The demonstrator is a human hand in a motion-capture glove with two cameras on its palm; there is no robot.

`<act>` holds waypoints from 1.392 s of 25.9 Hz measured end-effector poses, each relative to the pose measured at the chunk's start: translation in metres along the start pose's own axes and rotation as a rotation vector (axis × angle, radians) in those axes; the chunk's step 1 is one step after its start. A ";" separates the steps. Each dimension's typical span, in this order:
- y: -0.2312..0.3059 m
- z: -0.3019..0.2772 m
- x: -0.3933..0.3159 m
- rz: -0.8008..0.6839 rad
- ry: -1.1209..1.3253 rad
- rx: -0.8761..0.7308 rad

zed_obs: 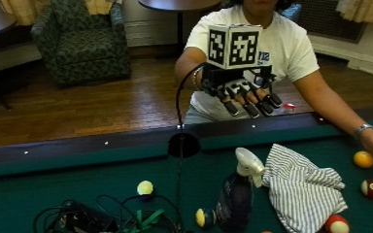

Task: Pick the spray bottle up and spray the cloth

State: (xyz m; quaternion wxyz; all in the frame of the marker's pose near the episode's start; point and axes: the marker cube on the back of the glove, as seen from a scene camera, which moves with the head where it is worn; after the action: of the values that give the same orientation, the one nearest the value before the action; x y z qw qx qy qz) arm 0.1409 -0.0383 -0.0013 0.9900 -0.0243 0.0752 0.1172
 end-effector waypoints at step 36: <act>-0.002 0.170 0.038 0.427 -1.197 0.118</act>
State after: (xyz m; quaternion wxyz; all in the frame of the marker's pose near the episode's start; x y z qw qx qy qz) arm 0.2022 -0.0204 0.1612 0.8151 0.1155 -0.4815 0.3007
